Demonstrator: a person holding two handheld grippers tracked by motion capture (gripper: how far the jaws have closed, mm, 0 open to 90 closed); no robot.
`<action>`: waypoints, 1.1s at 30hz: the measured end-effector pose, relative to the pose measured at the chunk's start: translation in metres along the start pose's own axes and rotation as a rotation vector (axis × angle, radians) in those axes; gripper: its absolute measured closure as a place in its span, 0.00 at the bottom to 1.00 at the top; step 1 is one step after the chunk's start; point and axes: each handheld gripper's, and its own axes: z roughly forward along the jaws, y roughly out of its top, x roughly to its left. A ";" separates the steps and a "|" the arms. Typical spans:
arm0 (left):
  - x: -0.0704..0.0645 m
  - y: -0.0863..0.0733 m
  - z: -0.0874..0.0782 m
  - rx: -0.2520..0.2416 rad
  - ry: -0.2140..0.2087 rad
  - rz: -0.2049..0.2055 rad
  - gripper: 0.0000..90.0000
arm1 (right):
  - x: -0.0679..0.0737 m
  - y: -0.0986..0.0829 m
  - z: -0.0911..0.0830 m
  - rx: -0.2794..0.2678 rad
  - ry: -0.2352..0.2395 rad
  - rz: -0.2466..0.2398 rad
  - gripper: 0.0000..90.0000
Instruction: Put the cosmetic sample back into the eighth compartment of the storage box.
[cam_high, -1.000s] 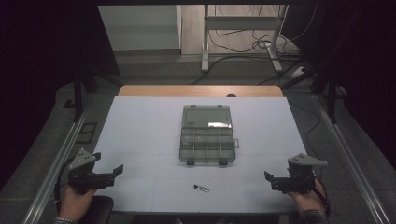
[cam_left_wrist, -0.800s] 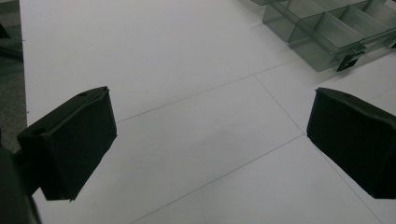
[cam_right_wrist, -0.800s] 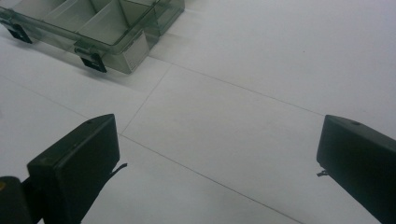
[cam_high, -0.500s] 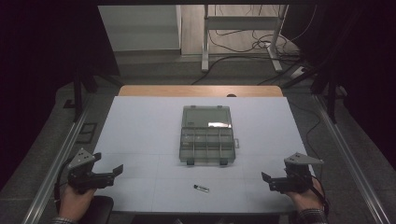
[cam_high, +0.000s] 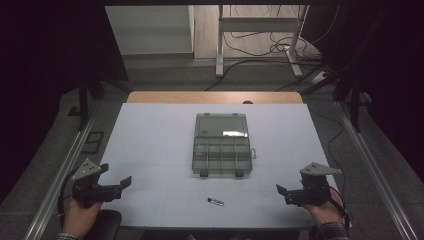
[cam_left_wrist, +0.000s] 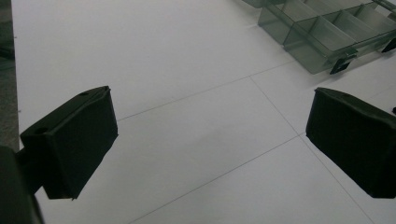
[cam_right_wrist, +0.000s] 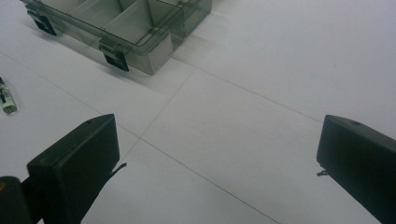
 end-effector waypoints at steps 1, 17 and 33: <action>0.000 0.000 0.000 0.000 0.000 -0.001 0.03 | 0.000 0.001 0.000 0.000 0.004 -0.001 0.00; 0.000 0.000 0.000 -0.001 -0.001 -0.003 0.03 | 0.011 0.013 0.014 0.018 0.094 -0.054 0.00; 0.001 0.000 0.000 0.001 -0.004 -0.004 0.03 | 0.028 0.021 0.026 0.038 0.154 -0.090 0.00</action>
